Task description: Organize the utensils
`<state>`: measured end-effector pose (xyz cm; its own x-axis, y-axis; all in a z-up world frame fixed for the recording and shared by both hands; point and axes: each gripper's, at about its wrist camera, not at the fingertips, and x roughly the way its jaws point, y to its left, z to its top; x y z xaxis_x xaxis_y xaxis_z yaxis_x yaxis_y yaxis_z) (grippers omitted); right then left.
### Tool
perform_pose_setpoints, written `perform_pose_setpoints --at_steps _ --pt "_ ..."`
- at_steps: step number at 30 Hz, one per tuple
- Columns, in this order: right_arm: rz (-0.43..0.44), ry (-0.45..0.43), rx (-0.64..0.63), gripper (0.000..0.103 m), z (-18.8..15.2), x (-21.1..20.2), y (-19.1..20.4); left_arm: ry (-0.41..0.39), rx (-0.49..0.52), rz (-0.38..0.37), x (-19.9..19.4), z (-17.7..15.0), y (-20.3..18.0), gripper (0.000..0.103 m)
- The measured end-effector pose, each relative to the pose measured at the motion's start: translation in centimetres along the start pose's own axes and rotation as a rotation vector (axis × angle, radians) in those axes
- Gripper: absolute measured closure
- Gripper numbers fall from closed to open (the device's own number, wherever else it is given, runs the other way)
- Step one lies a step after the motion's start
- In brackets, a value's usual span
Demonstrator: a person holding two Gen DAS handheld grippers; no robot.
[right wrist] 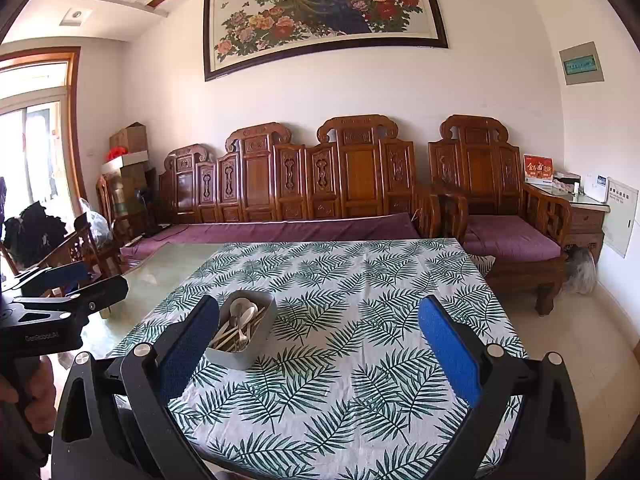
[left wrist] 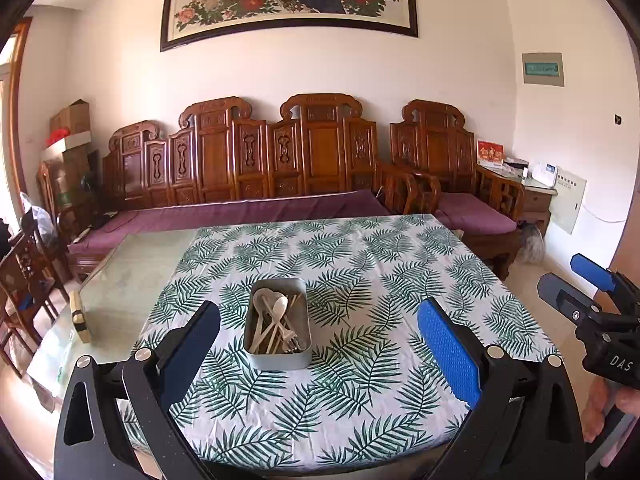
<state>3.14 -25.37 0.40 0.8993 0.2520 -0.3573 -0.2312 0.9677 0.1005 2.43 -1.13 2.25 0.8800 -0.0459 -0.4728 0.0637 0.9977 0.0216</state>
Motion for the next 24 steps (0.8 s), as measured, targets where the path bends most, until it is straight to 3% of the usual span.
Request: perform_pose_setpoints --at_steps 24 --pt "-0.001 0.001 0.000 0.003 -0.07 0.00 -0.03 -0.007 -0.006 -0.005 -0.27 0.12 -0.10 0.008"
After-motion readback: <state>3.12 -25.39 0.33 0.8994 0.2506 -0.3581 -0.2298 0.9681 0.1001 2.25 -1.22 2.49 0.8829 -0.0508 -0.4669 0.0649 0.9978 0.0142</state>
